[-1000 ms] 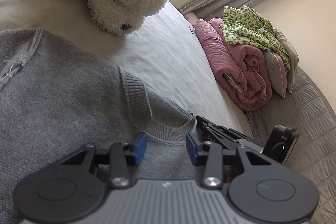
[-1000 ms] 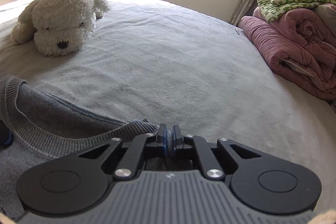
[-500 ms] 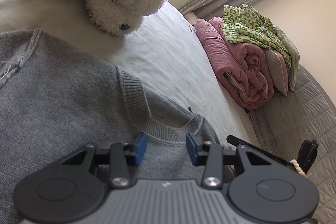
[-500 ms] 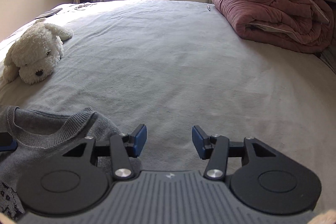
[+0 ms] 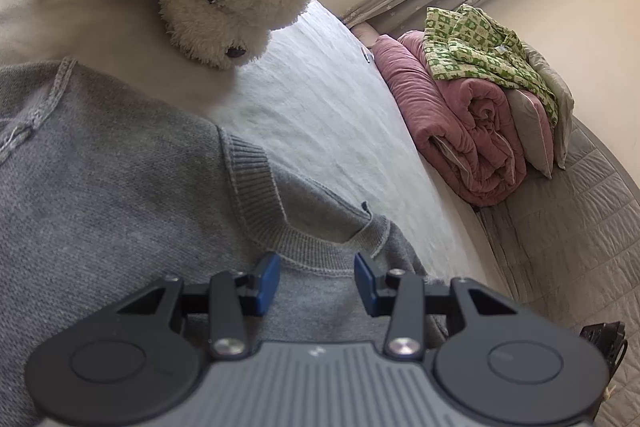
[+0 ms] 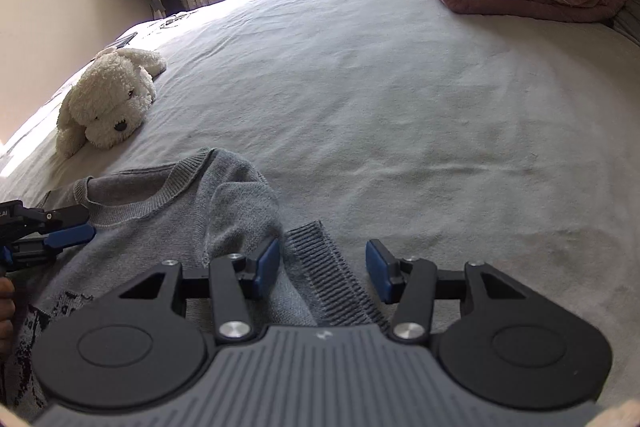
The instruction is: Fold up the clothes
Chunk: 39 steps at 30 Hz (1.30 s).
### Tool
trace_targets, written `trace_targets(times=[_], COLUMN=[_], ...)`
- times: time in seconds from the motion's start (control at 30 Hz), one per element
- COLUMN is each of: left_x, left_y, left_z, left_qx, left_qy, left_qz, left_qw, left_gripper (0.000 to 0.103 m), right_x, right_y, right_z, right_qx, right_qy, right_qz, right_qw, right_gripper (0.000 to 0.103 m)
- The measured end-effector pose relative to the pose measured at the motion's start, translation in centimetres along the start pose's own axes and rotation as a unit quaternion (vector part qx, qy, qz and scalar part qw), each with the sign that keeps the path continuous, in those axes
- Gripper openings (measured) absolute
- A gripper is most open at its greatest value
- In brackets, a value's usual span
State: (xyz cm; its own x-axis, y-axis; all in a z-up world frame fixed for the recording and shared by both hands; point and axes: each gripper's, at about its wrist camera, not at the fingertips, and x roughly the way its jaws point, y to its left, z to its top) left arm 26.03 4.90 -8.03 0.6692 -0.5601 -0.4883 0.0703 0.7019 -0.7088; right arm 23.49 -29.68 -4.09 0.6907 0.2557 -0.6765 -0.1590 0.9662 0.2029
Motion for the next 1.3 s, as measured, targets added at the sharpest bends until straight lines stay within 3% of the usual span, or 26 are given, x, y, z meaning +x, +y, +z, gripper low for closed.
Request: trace_targets(times=[0.27, 0.4, 0.63, 0.8, 1.03, 1.17, 1.23, 1.27, 1.3], left_x=[0.1, 0.1, 0.0, 0.1, 0.1, 0.1, 0.1, 0.1, 0.1], left_y=[-0.1, 0.0, 0.1, 0.1, 0.1, 0.0, 0.0, 0.0, -0.1], left_z=[0.0, 0.0, 0.0, 0.0, 0.0, 0.0, 0.0, 0.0, -0.1], left_qx=[0.002, 0.002, -0.001, 0.000, 0.002, 0.001, 0.001, 0.001, 0.002], left_qy=[0.000, 0.000, 0.000, 0.000, 0.000, 0.000, 0.000, 0.000, 0.000], left_qz=[0.001, 0.001, -0.001, 0.000, 0.001, 0.001, 0.001, 0.001, 0.001], left_qw=[1.0000, 1.0000, 1.0000, 1.0000, 1.0000, 1.0000, 1.0000, 1.0000, 1.0000], left_gripper=[0.042, 0.042, 0.042, 0.042, 0.042, 0.042, 0.042, 0.042, 0.042], right_x=[-2.0, -2.0, -1.5, 0.2, 0.6, 2.0, 2.2, 2.3, 2.3], right_y=[4.8, 4.4, -0.3, -0.9, 0.5, 1.4, 2.1, 2.6, 3.2], right_z=[-1.9, -1.7, 0.3, -0.2, -0.7, -0.6, -0.6, -0.6, -0.7], right_qx=[-0.093, -0.100, -0.028, -0.047, -0.072, -0.101, -0.102, -0.114, -0.127], right_qy=[0.003, 0.004, -0.034, -0.017, -0.003, 0.012, 0.014, 0.014, 0.014], right_qz=[0.016, 0.019, -0.031, -0.072, -0.044, -0.067, -0.072, -0.076, -0.081], right_qw=[0.996, 0.995, 0.999, 0.996, 0.996, 0.993, 0.992, 0.990, 0.989], right_gripper=[0.051, 0.051, 0.051, 0.051, 0.051, 0.050, 0.034, 0.012, 0.004])
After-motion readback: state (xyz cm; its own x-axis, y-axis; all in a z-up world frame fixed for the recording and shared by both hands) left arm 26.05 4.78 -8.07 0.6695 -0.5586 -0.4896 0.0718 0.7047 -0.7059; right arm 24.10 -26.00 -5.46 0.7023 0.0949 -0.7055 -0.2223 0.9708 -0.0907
